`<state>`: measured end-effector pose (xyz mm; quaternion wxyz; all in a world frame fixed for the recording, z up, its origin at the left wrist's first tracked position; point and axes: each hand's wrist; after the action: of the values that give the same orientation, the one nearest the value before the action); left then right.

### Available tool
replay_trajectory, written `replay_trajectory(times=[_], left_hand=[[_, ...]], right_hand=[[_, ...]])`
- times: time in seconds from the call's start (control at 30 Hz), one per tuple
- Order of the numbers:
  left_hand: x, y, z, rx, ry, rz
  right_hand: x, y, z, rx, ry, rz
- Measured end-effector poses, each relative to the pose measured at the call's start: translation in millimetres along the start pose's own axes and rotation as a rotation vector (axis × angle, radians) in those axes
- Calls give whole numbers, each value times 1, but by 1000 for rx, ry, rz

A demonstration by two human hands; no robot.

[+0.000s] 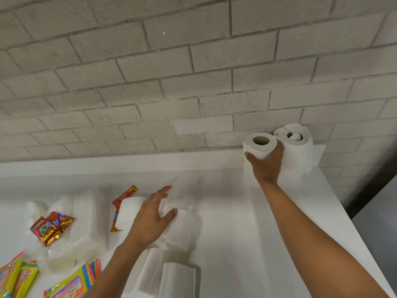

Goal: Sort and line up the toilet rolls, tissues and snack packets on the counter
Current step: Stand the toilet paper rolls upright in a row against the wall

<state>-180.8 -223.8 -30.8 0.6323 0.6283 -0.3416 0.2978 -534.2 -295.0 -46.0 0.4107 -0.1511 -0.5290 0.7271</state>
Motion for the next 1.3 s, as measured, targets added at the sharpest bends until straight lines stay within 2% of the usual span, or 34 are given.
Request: replay_trajectory(times=[0.1,0.23,0.5,0.57,0.67,0.8,0.9,1.07,1.2,1.3], left_hand=[[3,-7,1,59,9,78],[3,-11,2,191,-57,194],[-3,-13,-2,330,-165,316],[-6,-15,-3,357,-168,324],[-6,-17,-3,392,-152,299],[6,-19,-6,395,-85,166],[19,-10,-3,317,-44,-66],[39,27,-4,172,-117,-382],[41,44,-5,112,-240,-539],[36,46,-2,101,-294,-560]], right_hand=[[1,-2,-1,-13,-44,2],[10,-7,-10,-41,-85,-1],[32,-26,-74,-228,-146,108],[30,-27,-97,-282,-216,150],[28,-33,-133,-359,-442,175],[19,-48,-158,-369,-687,174],[8,-64,-160,-369,-794,231],[-12,-93,-148,-281,-992,312],[-16,-103,-140,-323,-1056,468],[-12,-97,-137,-362,-1010,552]])
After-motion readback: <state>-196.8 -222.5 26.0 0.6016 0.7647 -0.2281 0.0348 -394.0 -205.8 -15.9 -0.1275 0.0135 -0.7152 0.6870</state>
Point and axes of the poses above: each hand's wrist, its own z-axis towards the middle knuckle, its own x-axis out of the back of the hand, y = z × x, and after that the axes turned 10 degrees about x, right-handed
